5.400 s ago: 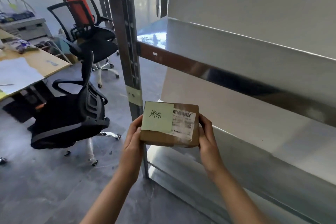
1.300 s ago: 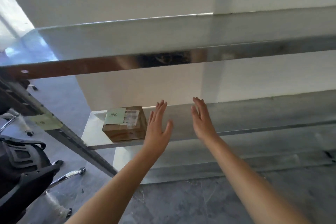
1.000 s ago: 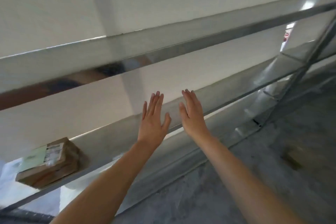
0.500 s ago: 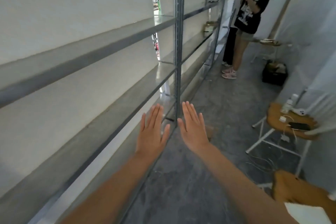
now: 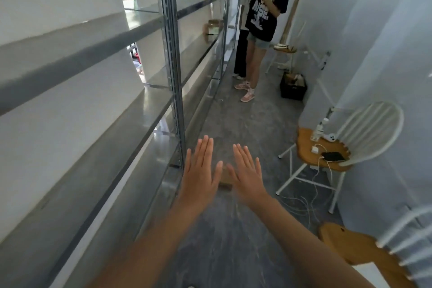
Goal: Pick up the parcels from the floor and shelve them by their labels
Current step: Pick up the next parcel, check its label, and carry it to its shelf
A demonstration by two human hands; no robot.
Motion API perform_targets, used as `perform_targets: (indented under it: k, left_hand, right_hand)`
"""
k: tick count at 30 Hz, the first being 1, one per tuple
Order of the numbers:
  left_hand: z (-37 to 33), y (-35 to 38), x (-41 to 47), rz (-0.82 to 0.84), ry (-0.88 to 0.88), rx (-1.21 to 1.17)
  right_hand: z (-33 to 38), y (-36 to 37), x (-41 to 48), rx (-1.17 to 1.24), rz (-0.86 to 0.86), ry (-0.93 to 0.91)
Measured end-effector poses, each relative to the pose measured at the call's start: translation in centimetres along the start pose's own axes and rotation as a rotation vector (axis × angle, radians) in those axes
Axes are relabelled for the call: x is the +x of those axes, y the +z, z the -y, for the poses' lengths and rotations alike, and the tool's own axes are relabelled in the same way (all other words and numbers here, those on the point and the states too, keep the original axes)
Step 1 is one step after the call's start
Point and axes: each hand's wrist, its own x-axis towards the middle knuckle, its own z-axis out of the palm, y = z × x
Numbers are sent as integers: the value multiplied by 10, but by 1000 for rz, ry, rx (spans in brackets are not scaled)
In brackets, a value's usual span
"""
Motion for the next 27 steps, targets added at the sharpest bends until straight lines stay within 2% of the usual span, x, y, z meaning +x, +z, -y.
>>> perform_targets:
  k: [10,18,27]
  left_hand:
    - [85,43,146,15,-34,-93]
    - [81,91,194,60,13,-88]
    - [65,151,255,77,-21,-70]
  right_hand:
    - [-25,2,148,-19,-25,176]
    - [-40,6,198,22,-22,158]
    - [-111,2,269,85,36,134]
